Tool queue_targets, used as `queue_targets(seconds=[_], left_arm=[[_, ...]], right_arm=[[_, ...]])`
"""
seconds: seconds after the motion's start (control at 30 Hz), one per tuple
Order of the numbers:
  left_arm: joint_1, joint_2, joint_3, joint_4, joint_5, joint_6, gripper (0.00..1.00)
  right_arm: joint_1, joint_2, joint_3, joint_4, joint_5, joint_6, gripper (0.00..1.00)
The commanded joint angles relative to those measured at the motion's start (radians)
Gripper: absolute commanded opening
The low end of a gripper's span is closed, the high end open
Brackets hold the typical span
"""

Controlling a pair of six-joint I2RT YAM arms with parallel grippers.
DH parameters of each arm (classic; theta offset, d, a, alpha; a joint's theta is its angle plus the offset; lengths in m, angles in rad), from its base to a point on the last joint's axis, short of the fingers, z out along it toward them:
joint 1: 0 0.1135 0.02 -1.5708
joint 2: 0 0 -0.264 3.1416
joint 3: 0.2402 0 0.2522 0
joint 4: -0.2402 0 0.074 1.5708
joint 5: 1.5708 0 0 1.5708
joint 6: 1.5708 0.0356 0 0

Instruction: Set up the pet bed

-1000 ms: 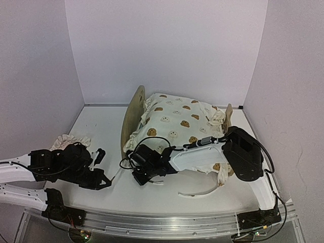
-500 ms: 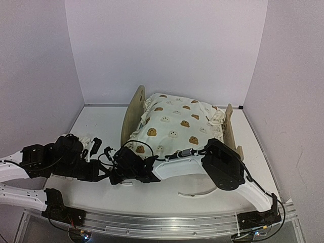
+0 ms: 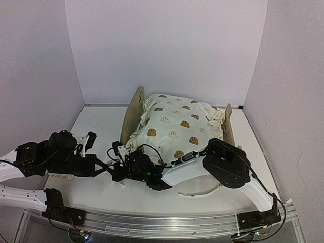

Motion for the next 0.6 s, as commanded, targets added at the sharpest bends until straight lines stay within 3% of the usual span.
queue_targets(seconds=[0.0,0.33,0.57], left_arm=[[-0.005,-0.027,0.014,-0.007,-0.016,-0.024,0.00],[-0.005,0.019,-0.023,-0.001,-0.026,-0.056,0.00],[-0.005,0.050,-0.058,-0.029,-0.039,-0.101,0.00]], right_arm=[[0.004,-0.101,-0.149,0.127,0.010,0.051,0.07],[0.005,-0.311,-0.416,0.088,-0.041,0.036,0.45],[0.007,-0.460,-0.490,-0.195,0.104,-0.068,0.48]])
